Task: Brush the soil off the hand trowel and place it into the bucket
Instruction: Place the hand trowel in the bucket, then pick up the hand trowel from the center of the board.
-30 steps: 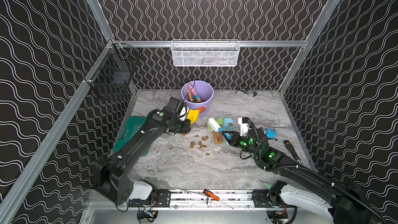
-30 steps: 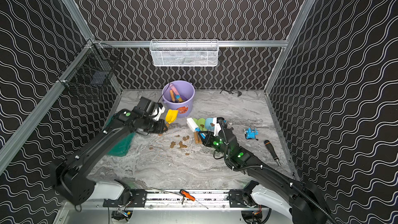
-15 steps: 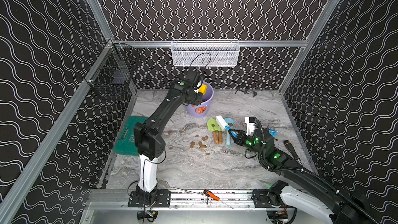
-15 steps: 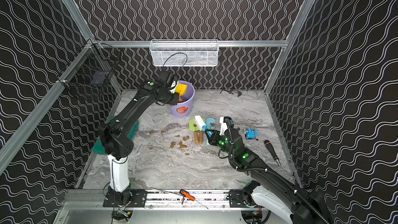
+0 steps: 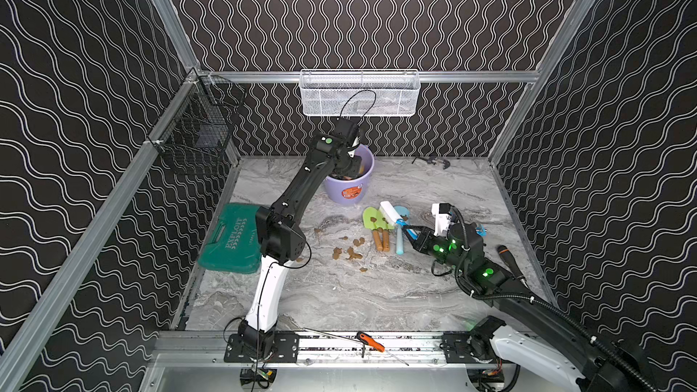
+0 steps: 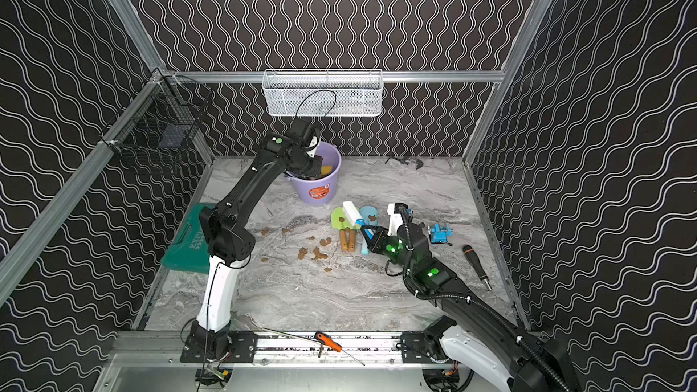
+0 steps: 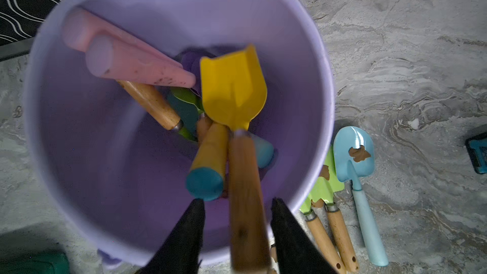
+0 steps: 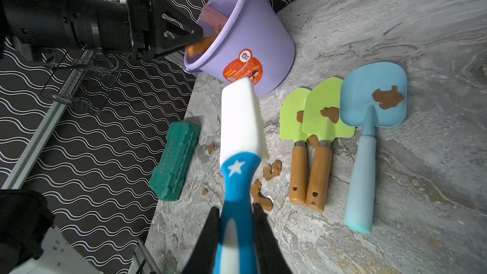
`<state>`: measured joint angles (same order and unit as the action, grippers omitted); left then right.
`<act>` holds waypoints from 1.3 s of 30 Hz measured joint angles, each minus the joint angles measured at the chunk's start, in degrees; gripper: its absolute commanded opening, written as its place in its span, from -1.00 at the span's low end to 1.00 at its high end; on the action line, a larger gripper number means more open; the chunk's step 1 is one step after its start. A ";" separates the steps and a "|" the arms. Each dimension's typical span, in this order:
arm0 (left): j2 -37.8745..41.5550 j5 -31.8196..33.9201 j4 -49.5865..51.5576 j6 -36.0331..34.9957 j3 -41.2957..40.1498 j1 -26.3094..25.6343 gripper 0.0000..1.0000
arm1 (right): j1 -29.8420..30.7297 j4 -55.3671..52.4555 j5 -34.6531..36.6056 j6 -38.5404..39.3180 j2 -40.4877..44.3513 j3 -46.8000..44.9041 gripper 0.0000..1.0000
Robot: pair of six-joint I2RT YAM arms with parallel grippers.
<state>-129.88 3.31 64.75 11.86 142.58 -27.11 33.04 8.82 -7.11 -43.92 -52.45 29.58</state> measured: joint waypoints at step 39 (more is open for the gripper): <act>24.70 7.10 -44.30 19.43 -68.91 -23.10 -0.01 | -0.68 -12.26 10.75 5.97 7.41 -1.70 -1.00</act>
<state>-105.19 10.41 20.45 31.29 73.67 -50.22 32.36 -3.44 3.64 -37.95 -45.04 27.88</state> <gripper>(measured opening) 0.496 0.192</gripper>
